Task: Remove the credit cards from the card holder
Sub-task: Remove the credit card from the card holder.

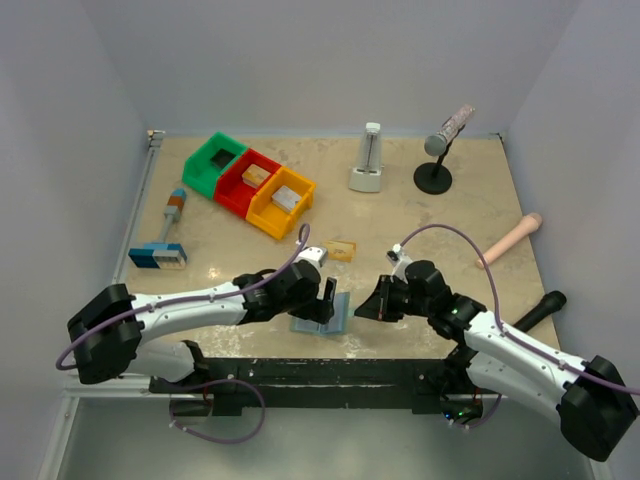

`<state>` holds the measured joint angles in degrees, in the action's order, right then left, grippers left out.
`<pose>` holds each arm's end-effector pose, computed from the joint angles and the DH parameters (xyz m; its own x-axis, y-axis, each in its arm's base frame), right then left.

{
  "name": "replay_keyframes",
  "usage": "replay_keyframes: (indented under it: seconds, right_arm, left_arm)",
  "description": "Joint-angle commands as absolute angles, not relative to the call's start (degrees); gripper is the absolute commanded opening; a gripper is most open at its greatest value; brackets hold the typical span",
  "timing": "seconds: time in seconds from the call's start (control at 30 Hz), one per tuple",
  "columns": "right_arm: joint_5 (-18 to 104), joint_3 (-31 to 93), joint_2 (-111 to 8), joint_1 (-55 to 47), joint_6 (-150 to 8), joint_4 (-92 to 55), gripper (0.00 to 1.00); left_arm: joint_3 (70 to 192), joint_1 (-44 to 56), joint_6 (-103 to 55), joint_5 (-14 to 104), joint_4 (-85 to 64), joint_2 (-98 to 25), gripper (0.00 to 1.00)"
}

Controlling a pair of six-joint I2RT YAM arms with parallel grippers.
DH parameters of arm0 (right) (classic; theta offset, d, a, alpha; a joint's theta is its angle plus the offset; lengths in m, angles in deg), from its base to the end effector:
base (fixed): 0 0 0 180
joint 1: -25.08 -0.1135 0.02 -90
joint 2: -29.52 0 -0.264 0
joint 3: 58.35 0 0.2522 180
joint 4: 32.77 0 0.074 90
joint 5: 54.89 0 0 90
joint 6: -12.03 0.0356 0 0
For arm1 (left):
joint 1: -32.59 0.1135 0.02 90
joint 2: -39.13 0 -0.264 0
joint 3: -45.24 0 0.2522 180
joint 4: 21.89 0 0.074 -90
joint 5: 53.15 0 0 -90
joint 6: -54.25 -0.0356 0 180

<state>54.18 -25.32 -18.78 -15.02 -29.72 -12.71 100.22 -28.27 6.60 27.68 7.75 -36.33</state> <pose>0.1267 0.1219 0.1819 -0.9008 0.1632 -0.4023 -0.2111 0.6450 0.7345 0.1315 -0.2243 0.1970 -0.8235 0.1114 -0.5562 0.3488 0.8728 -0.3416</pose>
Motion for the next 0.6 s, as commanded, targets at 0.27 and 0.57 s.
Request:
replay_keyframes:
  seconds: [0.27,0.57]
  right_arm:
    - [55.7,-22.4,-17.2,-15.6,-29.3,-12.8,0.0]
    - [56.2,-21.4,-17.0,-16.3,-29.0,-12.8,0.0]
  left_arm:
    - [105.5,-29.7,5.1,27.2,7.4,-39.3,0.87]
    - [106.4,-30.1,4.9,27.1,7.3,-41.0,0.87]
